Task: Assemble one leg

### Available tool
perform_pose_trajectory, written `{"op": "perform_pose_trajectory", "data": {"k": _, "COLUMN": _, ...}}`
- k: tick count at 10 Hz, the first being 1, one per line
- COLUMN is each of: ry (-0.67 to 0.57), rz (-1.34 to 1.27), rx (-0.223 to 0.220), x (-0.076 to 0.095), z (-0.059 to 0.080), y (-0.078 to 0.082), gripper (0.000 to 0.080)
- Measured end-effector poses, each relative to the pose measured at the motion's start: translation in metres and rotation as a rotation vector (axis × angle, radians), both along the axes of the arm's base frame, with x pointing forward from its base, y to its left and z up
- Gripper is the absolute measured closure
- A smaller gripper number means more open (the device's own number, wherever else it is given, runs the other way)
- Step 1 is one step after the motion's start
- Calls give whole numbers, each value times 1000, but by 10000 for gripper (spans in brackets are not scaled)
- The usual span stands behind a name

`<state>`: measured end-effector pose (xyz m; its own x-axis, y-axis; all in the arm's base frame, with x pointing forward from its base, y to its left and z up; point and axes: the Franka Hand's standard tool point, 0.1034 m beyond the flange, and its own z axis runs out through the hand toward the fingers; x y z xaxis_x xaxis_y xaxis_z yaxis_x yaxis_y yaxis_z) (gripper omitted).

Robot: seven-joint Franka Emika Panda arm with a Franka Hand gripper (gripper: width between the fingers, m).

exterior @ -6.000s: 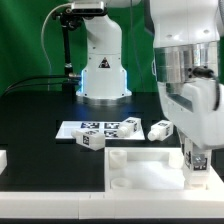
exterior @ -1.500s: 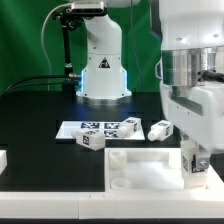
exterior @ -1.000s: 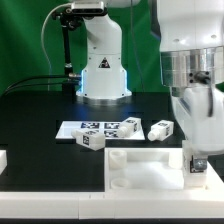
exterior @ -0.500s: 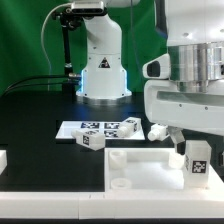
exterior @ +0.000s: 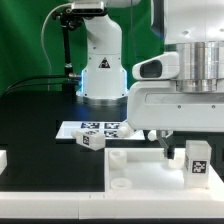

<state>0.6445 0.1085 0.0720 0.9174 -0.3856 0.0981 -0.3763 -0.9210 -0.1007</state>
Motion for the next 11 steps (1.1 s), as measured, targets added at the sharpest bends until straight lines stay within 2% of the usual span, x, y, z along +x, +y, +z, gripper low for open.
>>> {"op": "perform_pose_trajectory", "data": {"k": 1, "ry": 0, "rz": 0, "rx": -1, "x": 0, "z": 0, "y": -1, "gripper": 292}}
{"op": "perform_pose_trajectory", "data": {"k": 2, "ry": 3, "rz": -59, "rx": 9, "x": 0, "z": 0, "y": -1, "gripper": 292}}
{"op": "perform_pose_trajectory", "data": {"k": 3, "ry": 9, "rz": -150, "rx": 22, "x": 0, "z": 0, "y": -1, "gripper": 473}}
{"op": "perform_pose_trajectory", "data": {"k": 4, "ry": 12, "rz": -208, "rx": 28, "x": 0, "z": 0, "y": -2, "gripper": 514}}
{"op": "perform_pose_trajectory", "data": {"k": 6, "ry": 23, "rz": -374, "rx": 48, "x": -1, "z": -1, "y": -2, "gripper": 514}}
{"op": "perform_pose_trajectory", "data": {"k": 8, "ry": 46, "rz": -706, "rx": 69, "x": -3, "z": -2, "y": -4, "gripper": 514}}
{"op": "perform_pose_trajectory", "data": {"k": 10, "ry": 101, "rz": -1129, "rx": 155, "x": -4, "z": -2, "y": -5, "gripper": 514}}
{"op": "perform_pose_trajectory", "data": {"k": 11, "ry": 116, "rz": -1287, "rx": 185, "x": -5, "z": -2, "y": -4, "gripper": 513}}
